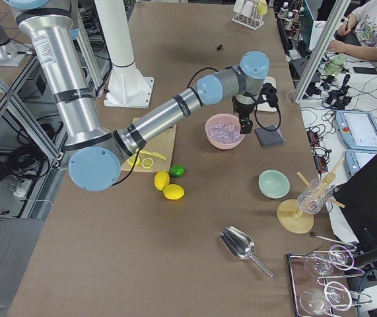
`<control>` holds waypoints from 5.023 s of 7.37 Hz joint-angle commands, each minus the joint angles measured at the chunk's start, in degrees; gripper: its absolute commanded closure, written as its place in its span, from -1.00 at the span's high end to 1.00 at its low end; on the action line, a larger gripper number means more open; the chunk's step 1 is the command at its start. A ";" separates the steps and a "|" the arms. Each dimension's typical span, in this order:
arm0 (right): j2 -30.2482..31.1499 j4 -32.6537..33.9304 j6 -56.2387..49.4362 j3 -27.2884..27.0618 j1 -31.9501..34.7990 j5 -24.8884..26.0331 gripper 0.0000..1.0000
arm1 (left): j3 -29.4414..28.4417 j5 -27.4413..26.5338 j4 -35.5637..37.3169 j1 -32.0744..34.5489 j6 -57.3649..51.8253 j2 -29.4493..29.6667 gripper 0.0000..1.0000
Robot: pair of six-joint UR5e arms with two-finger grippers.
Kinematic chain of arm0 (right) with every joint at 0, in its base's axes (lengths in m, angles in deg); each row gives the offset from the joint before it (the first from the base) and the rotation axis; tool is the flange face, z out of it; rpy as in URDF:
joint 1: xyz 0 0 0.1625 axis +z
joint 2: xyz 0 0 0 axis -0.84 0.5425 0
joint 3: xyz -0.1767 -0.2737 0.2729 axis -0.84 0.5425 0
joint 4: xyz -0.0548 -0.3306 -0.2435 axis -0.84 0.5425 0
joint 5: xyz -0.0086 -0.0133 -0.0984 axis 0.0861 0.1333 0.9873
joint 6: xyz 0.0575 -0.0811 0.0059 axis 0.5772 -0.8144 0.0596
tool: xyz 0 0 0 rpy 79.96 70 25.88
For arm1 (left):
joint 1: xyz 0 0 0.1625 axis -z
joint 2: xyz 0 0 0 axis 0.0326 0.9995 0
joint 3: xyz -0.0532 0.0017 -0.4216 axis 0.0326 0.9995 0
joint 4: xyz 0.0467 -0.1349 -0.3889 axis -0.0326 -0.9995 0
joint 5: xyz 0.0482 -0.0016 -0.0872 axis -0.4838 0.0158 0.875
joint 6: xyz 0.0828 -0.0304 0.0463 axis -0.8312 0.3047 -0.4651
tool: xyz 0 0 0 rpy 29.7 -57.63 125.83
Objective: Put ice and cherries in cup
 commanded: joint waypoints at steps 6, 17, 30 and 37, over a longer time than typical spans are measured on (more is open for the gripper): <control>-4.05 -17.28 15.06 7.77 -26.63 28.51 0.96 | -6.83 -0.58 -7.51 -1.83 0.23 1.47 0.96; -2.19 -22.50 14.45 13.34 -27.25 30.18 0.33 | -11.60 -0.49 -9.12 -1.93 2.87 4.28 0.96; -2.63 -20.75 14.18 9.31 -24.36 27.75 -1.00 | -13.44 -0.40 -10.08 -1.93 2.78 4.46 0.96; -40.70 -5.74 37.43 24.39 -40.93 38.60 -1.00 | -12.39 -0.40 -12.19 -1.93 2.95 4.72 0.96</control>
